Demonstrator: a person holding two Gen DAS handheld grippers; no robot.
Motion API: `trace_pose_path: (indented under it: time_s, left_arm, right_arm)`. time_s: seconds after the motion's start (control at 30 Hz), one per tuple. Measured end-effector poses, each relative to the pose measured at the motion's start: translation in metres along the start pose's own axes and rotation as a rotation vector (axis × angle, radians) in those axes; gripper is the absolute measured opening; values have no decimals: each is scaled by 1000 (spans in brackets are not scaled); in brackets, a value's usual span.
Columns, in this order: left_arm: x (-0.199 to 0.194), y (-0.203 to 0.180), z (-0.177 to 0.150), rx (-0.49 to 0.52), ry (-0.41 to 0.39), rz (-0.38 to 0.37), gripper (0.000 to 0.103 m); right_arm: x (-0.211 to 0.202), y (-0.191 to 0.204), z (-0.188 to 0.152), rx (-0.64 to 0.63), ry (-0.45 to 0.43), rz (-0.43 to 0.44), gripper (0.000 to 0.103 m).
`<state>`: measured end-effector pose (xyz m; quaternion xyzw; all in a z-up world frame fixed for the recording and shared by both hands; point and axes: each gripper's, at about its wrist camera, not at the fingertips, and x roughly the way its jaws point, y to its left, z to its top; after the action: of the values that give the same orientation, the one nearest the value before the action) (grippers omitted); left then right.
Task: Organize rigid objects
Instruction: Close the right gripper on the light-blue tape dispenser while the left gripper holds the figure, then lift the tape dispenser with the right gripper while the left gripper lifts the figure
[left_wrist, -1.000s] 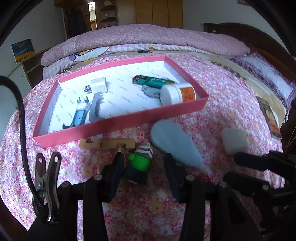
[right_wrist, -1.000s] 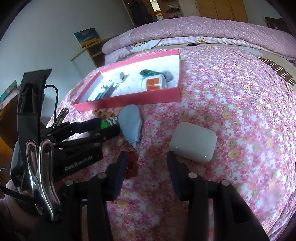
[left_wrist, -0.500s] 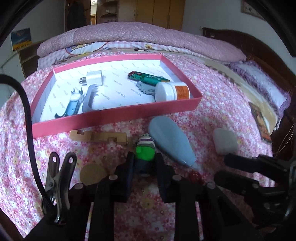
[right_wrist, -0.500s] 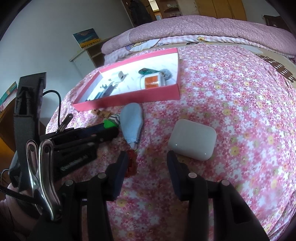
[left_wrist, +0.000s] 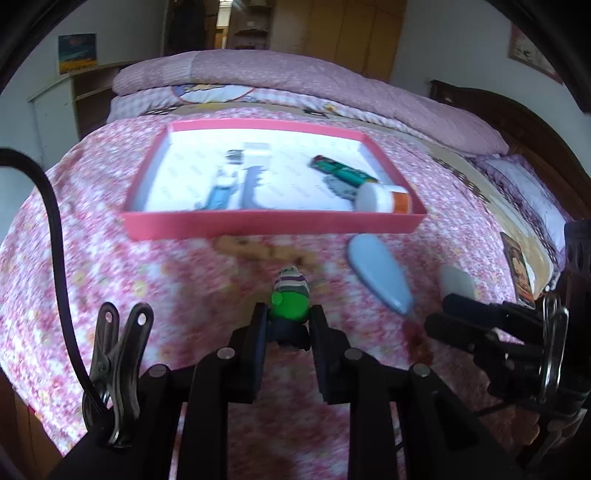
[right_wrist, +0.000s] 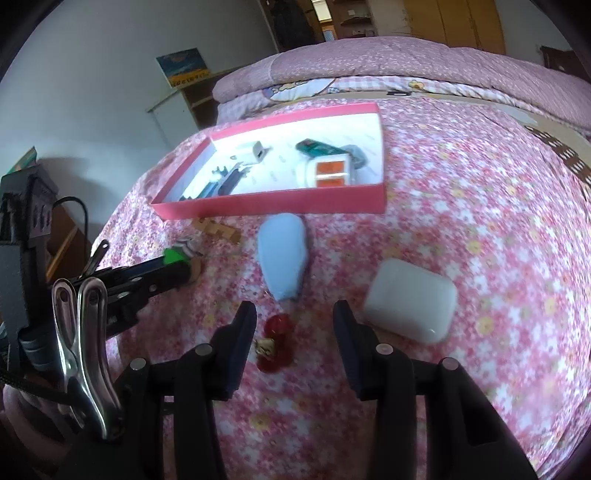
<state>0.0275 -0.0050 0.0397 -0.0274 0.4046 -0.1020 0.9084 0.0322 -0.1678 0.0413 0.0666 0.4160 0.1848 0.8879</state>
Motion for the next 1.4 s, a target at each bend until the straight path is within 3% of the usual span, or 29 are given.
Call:
trace_pose_path:
  time_s: [0.17, 0.57, 0.97, 1.07, 1.4]
  left_arm:
    - [1, 23, -9, -46, 10, 25, 23]
    - [2, 26, -12, -76, -9, 7, 23]
    - [2, 27, -12, -84, -7, 5, 23]
    - [1, 27, -11, -88, -4, 6, 23]
    - [-4, 25, -6, -96, -11, 23, 23]
  right_arm:
    - [15, 14, 11, -46, 13, -38, 44]
    - [48, 28, 26, -92, 51, -118, 44]
    - [53, 29, 26, -94, 40, -122, 44]
    - [52, 30, 25, -98, 38, -137, 39]
    - [44, 28, 22, -77, 35, -94, 38]
